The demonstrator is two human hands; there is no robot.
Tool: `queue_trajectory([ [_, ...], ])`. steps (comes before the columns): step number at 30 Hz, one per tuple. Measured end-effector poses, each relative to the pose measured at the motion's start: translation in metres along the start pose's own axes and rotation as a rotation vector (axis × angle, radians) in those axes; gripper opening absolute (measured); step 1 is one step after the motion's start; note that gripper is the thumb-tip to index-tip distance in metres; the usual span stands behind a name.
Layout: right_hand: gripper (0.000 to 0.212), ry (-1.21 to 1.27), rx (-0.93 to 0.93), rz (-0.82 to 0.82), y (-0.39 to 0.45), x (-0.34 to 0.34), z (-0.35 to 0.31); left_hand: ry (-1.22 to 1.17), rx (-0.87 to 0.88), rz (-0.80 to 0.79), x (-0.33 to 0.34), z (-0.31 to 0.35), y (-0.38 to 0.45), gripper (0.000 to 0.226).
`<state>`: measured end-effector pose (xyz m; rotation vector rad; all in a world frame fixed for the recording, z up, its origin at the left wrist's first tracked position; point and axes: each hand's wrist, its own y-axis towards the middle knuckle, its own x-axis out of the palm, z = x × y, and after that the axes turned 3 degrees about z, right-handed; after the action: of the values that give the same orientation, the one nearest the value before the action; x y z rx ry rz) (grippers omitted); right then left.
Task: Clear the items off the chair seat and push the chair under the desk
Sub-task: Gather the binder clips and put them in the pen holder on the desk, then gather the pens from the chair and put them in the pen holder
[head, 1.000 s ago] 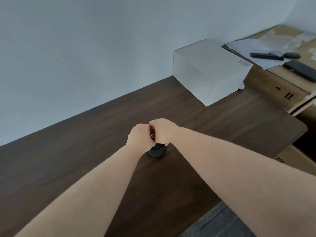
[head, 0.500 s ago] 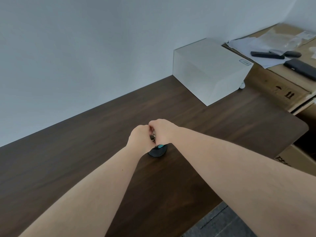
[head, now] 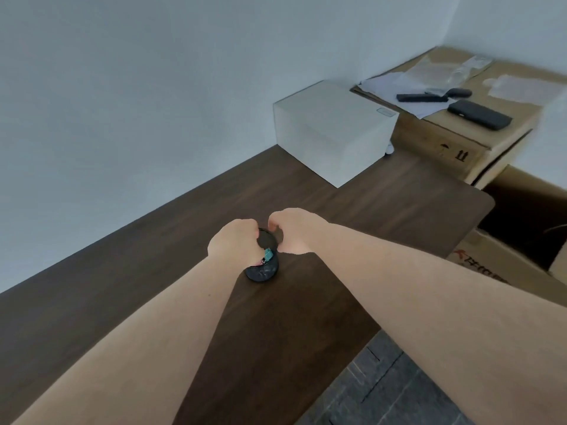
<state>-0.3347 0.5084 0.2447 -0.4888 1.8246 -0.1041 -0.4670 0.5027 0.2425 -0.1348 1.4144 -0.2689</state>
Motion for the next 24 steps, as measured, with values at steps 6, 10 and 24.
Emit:
queue_trajectory([
  [6,0.053,0.059,0.261,0.078,-0.102,0.013,0.054,0.135,0.214,-0.038,0.004,0.06,-0.042,0.043],
  [10,0.056,0.087,0.433,0.106,-0.185,0.044,0.092,0.199,0.45,-0.046,0.034,0.116,-0.079,0.05],
  [24,0.079,0.319,0.966,0.029,-0.496,0.237,0.222,0.562,1.051,-0.35,0.239,0.333,-0.261,0.087],
])
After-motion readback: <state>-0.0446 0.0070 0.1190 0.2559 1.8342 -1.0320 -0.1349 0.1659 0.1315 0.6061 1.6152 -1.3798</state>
